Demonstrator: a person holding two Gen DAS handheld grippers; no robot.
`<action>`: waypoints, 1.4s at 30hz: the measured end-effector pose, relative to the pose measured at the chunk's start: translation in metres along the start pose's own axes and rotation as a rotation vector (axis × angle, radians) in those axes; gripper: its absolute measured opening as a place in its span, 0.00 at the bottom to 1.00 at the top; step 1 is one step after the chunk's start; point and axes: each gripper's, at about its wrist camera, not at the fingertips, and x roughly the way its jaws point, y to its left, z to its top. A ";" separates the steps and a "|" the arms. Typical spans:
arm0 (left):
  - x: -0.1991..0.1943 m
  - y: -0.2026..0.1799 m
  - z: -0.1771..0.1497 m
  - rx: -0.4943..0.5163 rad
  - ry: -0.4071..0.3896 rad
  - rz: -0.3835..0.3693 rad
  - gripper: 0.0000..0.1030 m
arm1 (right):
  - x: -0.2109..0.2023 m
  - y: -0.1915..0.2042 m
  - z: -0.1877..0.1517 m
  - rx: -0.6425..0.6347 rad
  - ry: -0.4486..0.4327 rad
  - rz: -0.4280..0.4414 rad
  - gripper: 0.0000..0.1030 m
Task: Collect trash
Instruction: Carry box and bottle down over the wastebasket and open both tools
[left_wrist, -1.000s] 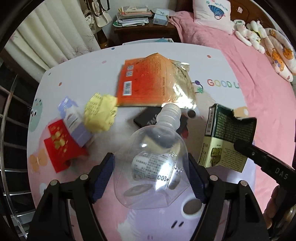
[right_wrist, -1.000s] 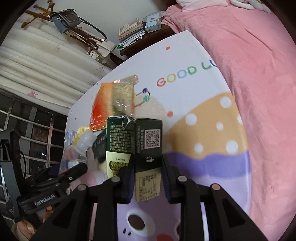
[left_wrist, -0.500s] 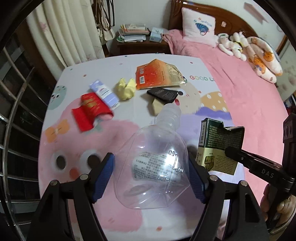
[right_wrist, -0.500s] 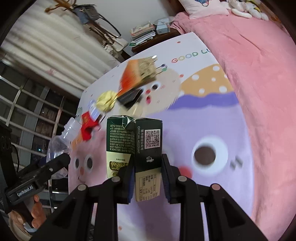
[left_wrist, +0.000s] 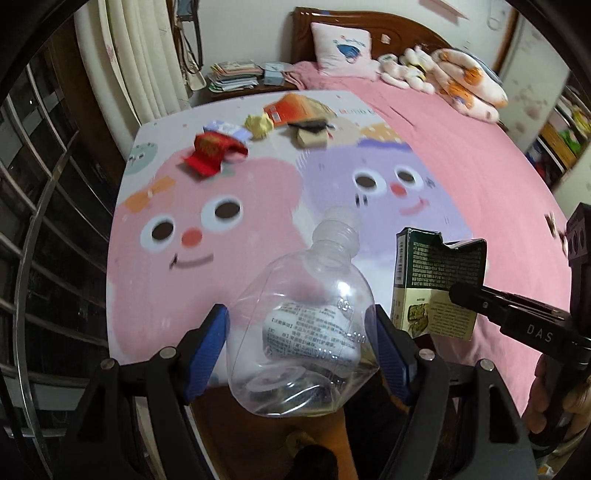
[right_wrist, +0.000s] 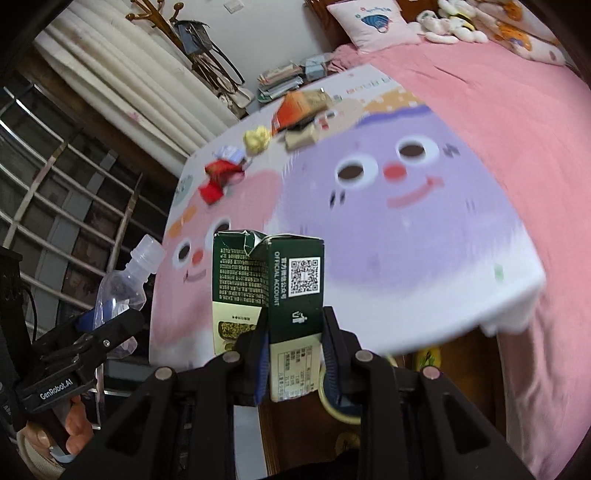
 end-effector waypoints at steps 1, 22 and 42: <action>-0.001 0.000 -0.010 0.007 0.008 -0.005 0.72 | -0.002 0.002 -0.011 0.001 0.006 -0.009 0.24; 0.139 -0.020 -0.180 -0.106 0.263 -0.019 0.72 | 0.120 -0.071 -0.163 0.040 0.304 -0.169 0.25; 0.313 -0.005 -0.229 -0.192 0.300 0.057 0.99 | 0.299 -0.138 -0.194 0.021 0.384 -0.174 0.47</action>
